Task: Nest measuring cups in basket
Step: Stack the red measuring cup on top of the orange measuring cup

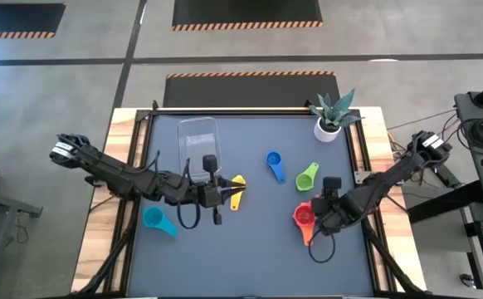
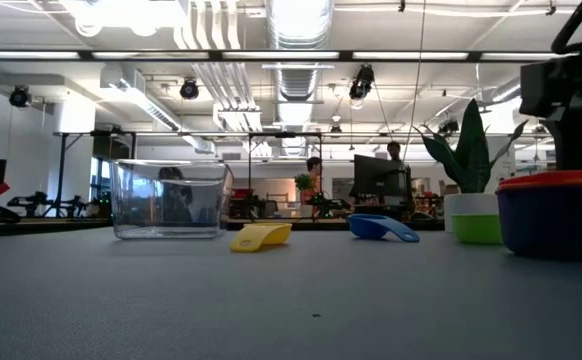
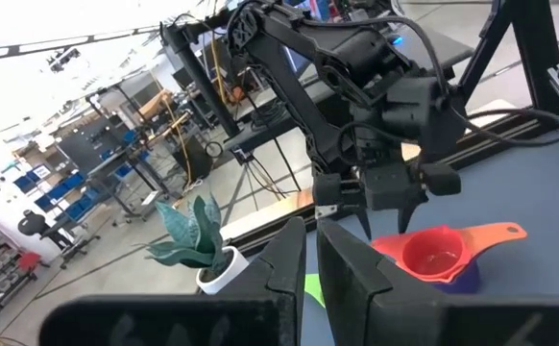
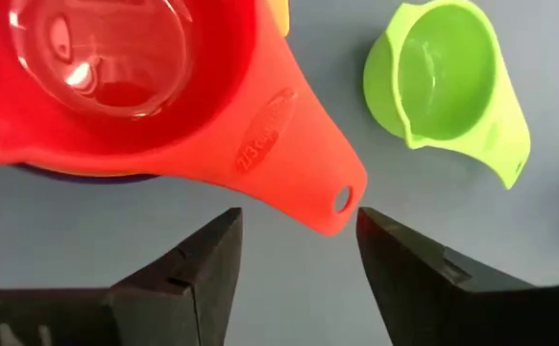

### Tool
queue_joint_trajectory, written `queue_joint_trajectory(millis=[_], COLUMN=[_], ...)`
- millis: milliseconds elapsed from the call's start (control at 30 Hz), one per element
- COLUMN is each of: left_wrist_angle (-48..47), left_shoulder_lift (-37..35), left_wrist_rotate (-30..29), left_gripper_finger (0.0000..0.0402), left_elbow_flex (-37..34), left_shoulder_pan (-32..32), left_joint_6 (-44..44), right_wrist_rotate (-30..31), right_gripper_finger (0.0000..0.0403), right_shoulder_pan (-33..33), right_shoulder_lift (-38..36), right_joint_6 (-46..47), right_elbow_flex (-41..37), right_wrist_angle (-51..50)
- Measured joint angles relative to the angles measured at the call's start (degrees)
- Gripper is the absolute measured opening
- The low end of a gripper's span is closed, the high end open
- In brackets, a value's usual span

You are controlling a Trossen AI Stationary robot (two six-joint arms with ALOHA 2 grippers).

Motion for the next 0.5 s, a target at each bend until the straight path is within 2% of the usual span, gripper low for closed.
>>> queue_joint_trajectory(millis=[200,500], left_wrist_angle=[0.03,0.03], left_shoulder_lift=[0.0,0.0], left_wrist_rotate=[-0.05,-0.11], left_gripper_finger=[0.0013,0.0013], left_elbow_flex=[0.0,0.0], left_shoulder_pan=[0.0,0.0], left_joint_6=[0.02,0.02], right_wrist_rotate=[2.91,2.59], right_gripper_finger=[0.0171,0.0084], right_shoulder_pan=[0.0,0.0], right_shoulder_lift=[1.84,1.62], right_joint_6=[2.23,2.6], right_elbow_flex=[0.0,0.09], right_wrist_angle=[0.13,0.42])
